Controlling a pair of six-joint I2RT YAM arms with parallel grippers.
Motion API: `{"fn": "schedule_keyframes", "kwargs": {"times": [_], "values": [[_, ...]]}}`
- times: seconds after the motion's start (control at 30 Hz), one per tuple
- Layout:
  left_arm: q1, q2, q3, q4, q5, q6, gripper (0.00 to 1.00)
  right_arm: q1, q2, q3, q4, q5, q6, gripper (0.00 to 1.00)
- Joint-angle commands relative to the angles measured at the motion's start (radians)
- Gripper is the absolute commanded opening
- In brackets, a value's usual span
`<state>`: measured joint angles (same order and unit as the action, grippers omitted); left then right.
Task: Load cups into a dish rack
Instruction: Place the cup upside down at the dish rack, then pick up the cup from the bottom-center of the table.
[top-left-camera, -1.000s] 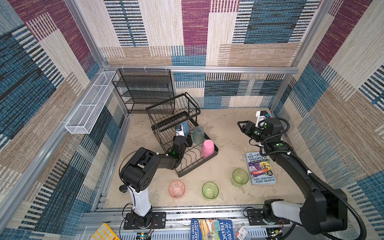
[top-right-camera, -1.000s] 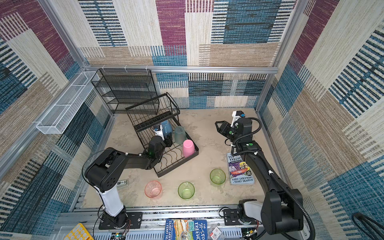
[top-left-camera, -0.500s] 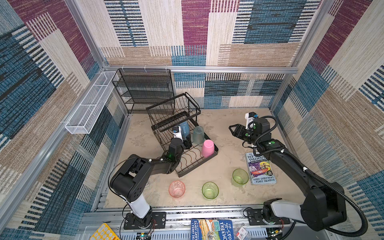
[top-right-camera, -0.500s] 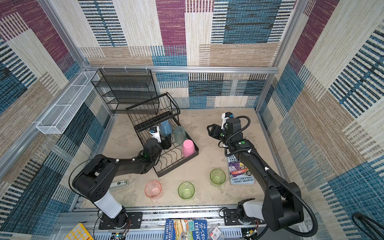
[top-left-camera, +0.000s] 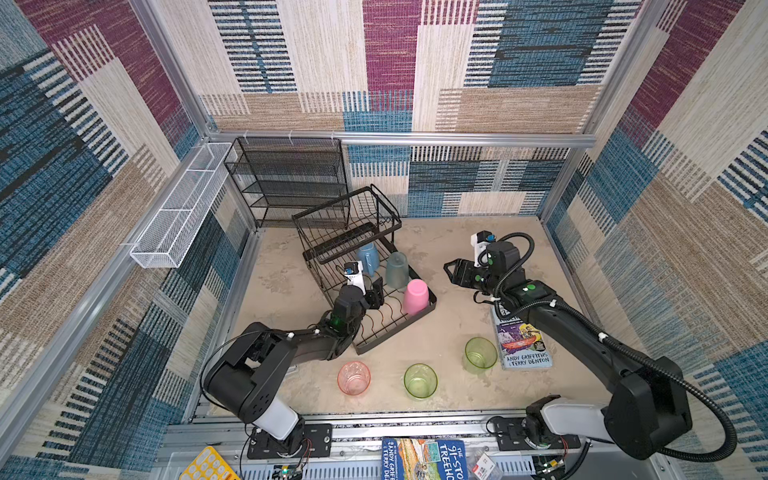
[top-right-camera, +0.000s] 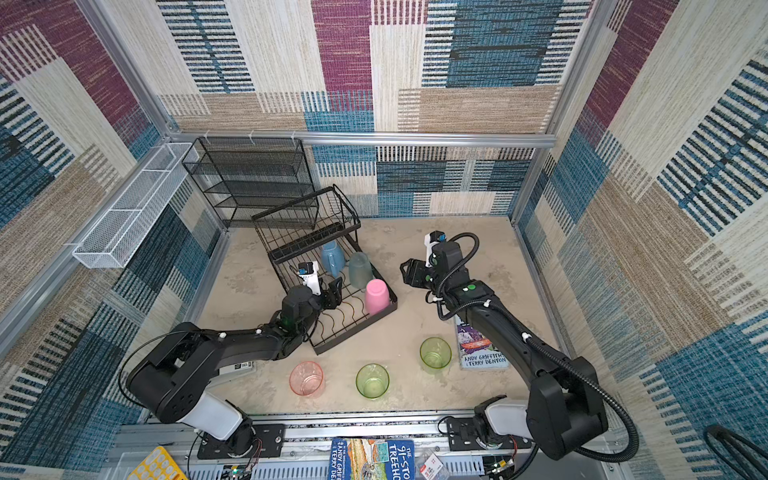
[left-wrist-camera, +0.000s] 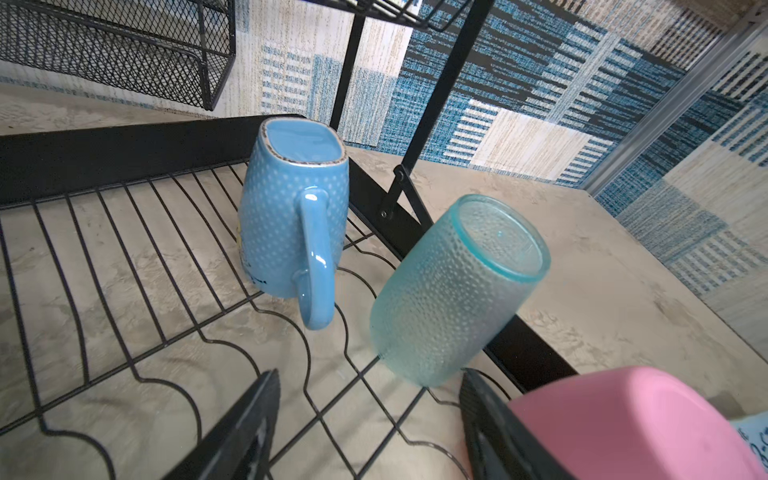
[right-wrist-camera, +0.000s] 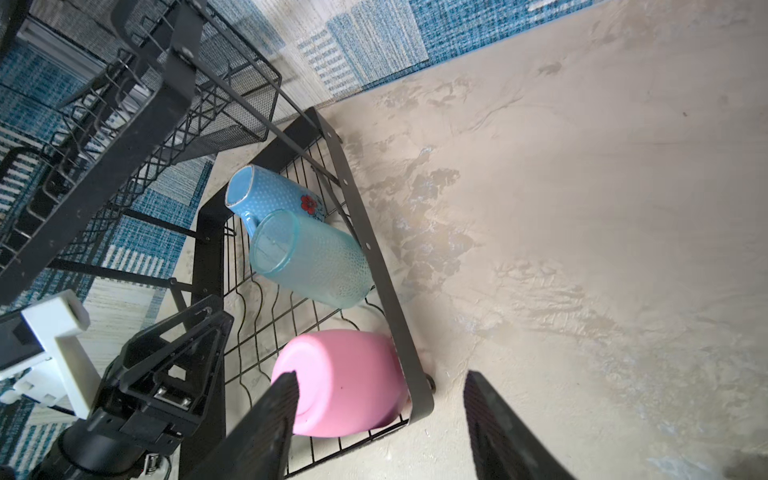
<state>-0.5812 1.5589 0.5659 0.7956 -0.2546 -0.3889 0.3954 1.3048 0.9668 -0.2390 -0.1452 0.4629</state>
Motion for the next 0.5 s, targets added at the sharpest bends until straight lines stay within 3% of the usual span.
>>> {"fn": "schedule_keyframes", "kwargs": {"times": [0.0, 0.27, 0.47], "values": [[-0.013, -0.04, -0.012, -0.039, 0.012, 0.041, 0.71, 0.034, 0.005, 0.024, -0.032, 0.06, -0.059, 0.66], [-0.056, -0.201, -0.043, -0.171, -0.017, 0.072, 0.72, 0.171, 0.008, 0.064, -0.164, 0.147, -0.134, 0.66], [-0.091, -0.353, -0.033, -0.377, -0.037, 0.072, 0.71, 0.293, 0.011, 0.076, -0.271, 0.2, -0.178, 0.66]]}}
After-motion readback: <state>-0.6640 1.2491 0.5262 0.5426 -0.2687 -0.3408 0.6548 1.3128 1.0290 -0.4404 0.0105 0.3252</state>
